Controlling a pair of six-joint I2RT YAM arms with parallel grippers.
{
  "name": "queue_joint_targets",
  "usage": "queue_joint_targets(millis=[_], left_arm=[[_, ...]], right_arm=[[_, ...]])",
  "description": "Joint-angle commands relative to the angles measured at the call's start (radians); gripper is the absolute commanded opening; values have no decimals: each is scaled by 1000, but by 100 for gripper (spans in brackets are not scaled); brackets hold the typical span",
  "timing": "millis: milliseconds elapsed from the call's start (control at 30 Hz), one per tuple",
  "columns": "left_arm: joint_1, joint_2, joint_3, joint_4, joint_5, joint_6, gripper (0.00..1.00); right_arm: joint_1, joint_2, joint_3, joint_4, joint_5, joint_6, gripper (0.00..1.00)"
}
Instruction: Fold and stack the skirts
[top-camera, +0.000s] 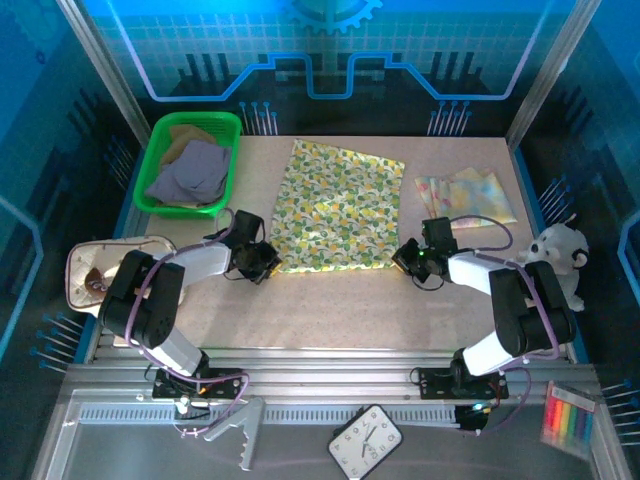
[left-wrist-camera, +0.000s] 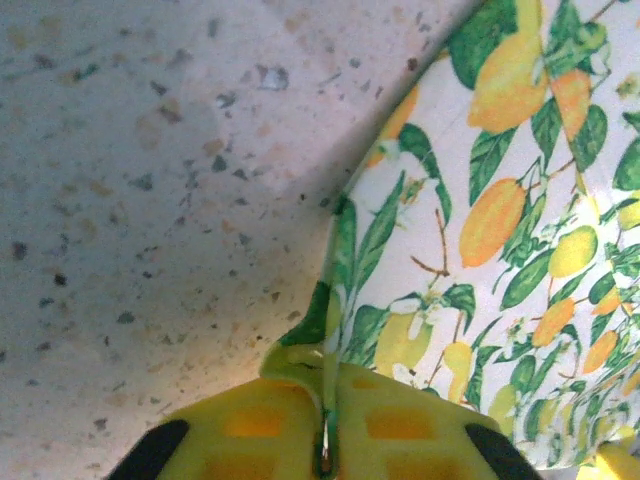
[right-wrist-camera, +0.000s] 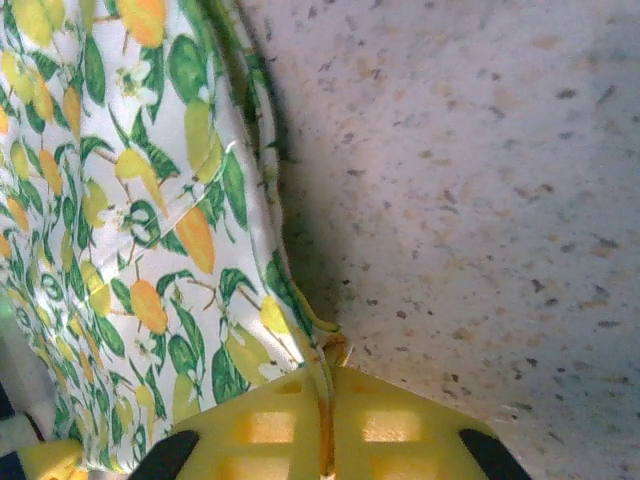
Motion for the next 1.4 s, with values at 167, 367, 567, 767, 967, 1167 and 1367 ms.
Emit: queue_joint_targets(millis=[167, 367, 567, 767, 967, 1167, 1367], left_arm=[[-7, -283, -18, -217, -132, 21, 0], [-2, -471, 86, -291, -205, 54, 0], [2, -395, 291, -294, -238, 210, 0], [34, -215, 431, -226, -237, 278, 0], [53, -95, 492, -184, -216, 284, 0], [87, 48, 540, -212, -153, 271, 0], [88, 6, 467, -202, -137, 256, 0]], right_arm=[[4, -231, -30, -142, 13, -33, 0], [-1, -424, 41, -252, 59, -58, 0], [-10, -400, 160, -260, 93, -88, 0], [-32, -238, 254, -190, 84, -121, 0], [-40, -62, 377, -202, 62, -150, 0], [-64, 110, 451, -215, 26, -163, 0], [-59, 83, 396, -217, 6, -154, 0]])
